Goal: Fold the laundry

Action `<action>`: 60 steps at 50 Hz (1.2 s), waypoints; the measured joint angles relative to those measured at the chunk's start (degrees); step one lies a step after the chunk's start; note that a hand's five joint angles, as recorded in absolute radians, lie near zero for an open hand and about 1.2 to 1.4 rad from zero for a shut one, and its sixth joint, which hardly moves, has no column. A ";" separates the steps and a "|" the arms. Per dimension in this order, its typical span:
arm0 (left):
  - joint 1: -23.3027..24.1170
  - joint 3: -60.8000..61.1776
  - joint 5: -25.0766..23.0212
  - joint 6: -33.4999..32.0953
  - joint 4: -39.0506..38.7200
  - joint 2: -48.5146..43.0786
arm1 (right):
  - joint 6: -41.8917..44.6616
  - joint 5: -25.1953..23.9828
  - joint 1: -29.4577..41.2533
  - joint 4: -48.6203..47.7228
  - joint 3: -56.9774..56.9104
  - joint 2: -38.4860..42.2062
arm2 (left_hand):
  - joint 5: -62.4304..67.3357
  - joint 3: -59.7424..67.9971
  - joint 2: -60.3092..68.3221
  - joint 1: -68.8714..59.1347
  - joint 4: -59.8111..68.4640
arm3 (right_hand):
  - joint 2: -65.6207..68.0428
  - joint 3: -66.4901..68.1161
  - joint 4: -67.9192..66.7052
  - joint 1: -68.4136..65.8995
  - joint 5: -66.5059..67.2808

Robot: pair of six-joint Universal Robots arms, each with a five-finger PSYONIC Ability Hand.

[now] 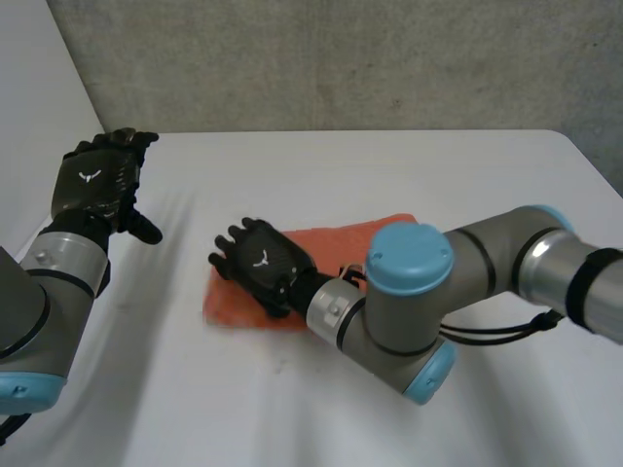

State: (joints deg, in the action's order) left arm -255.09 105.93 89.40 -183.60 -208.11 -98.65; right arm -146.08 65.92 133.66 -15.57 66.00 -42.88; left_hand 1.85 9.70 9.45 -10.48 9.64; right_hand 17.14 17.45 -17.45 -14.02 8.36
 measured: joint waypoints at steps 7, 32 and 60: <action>4.67 -2.44 -0.30 -0.21 -0.35 -2.12 | -2.99 13.68 -1.97 2.61 0.71 -4.45 | 0.00 0.00 0.00 0.00 0.00 | -4.45 -5.10 4.07 1.97 -4.17; 17.43 -19.68 0.54 -0.76 8.30 -24.55 | -21.41 6.54 -27.88 3.42 27.75 -13.97 | 0.00 0.00 0.00 0.00 0.00 | 42.94 41.75 -41.78 -35.68 38.97; 4.72 -3.80 5.54 0.01 10.41 2.35 | -9.14 12.23 6.43 16.91 -12.67 4.27 | 0.00 -0.01 -0.02 0.00 0.00 | 3.71 4.13 -4.16 -2.13 3.74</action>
State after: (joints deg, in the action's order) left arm -250.37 102.13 94.94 -183.59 -197.71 -96.30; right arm -155.22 78.15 140.09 1.34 53.33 -38.61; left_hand 1.85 9.69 9.43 -10.49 9.64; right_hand 20.85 21.58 -21.61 -16.15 12.10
